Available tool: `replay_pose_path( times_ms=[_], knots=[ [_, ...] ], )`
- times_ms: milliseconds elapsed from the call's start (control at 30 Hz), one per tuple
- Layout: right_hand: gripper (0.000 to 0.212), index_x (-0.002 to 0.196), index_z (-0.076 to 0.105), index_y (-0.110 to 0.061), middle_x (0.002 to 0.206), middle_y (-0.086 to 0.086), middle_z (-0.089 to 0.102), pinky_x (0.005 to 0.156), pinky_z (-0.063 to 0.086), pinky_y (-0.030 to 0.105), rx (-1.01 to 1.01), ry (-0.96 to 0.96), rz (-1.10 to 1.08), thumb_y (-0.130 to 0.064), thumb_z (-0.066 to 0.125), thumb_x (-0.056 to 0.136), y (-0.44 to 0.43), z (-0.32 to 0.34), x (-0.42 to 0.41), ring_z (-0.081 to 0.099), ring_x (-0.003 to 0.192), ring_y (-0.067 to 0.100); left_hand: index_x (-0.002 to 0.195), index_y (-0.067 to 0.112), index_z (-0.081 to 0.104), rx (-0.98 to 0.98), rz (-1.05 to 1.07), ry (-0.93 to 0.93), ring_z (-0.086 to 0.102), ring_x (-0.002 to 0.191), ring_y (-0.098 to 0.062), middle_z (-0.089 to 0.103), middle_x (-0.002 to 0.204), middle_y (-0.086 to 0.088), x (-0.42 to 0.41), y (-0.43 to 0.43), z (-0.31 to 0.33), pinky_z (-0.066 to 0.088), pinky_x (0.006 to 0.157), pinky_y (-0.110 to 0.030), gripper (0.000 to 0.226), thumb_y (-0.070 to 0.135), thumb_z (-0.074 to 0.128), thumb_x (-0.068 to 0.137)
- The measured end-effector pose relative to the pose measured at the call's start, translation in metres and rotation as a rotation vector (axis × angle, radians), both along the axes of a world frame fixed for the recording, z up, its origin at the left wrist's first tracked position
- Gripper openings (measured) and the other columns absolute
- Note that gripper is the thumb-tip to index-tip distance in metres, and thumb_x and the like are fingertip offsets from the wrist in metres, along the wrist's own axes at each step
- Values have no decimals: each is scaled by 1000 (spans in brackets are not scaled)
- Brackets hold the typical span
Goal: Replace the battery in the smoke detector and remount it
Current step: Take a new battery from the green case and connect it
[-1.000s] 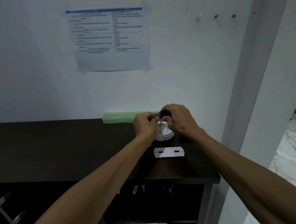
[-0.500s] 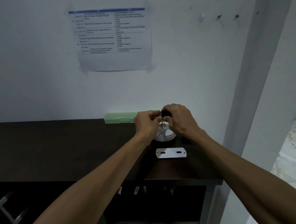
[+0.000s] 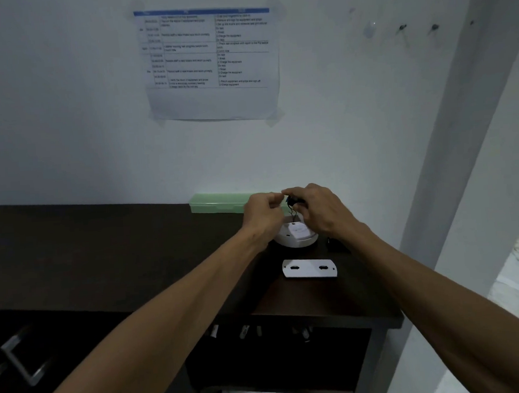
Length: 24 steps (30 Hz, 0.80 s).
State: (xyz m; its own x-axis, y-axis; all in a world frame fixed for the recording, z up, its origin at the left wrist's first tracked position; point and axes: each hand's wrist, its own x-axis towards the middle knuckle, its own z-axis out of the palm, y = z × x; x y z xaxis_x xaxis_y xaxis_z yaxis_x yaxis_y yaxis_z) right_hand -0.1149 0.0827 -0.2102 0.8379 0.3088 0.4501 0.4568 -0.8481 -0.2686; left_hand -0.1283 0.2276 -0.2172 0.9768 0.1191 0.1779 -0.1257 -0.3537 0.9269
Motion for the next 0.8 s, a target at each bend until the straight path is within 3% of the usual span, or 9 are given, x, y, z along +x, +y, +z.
replay_pose_path(
  times_ms=[67,133,267,333,467,567,700,800],
  knots=[
    [40,137,53,-22,110,15,61,86,50,43,-12,-1,-23,-14,50,98,-2,-2,2,59,101,32,131,4,62,31,77,13,58,125,-20,64,134,-7,-1,4,-1,41,102,-21,46,-11,53,89],
    [36,133,56,-22,110,15,63,86,50,44,-19,6,-37,-17,50,97,-5,-2,3,59,101,33,131,3,61,86,113,36,57,126,-20,63,135,-8,-2,8,-4,38,98,-18,44,-6,57,89],
    [30,123,60,-22,112,12,71,82,51,41,-26,1,-65,-20,55,94,-8,1,5,63,101,32,140,4,53,169,-25,141,55,127,-23,58,141,-9,-7,12,-7,44,107,-31,67,23,79,80],
    [28,120,61,-22,112,7,73,79,51,37,-11,-1,-75,-21,57,93,-9,3,6,64,100,31,135,4,55,238,-125,180,58,117,-22,61,131,-7,-10,11,-6,47,94,-28,79,39,85,71],
    [27,118,63,-30,107,4,74,74,49,35,-28,6,-116,-30,58,92,-8,9,9,65,95,28,100,14,67,337,-151,166,62,84,-10,68,99,3,-10,7,-11,47,62,-21,73,59,91,48],
    [27,115,65,-36,104,-1,74,74,49,34,20,12,-131,-34,61,89,-11,12,9,65,94,25,100,14,64,349,-124,166,61,87,-13,68,103,1,-7,6,-13,47,63,-23,77,56,94,43],
    [25,112,66,-32,94,-1,75,78,55,39,159,67,-46,-27,64,87,-17,10,6,67,84,20,131,16,46,227,-138,182,54,108,-19,57,123,0,-6,8,-12,48,84,-27,105,35,100,43],
    [24,110,64,-26,96,1,74,80,58,40,265,68,-4,-21,66,87,-18,9,4,70,80,16,135,23,36,163,-165,136,54,110,-22,56,123,-1,-4,10,-10,49,85,-29,113,14,100,42]
  ],
)
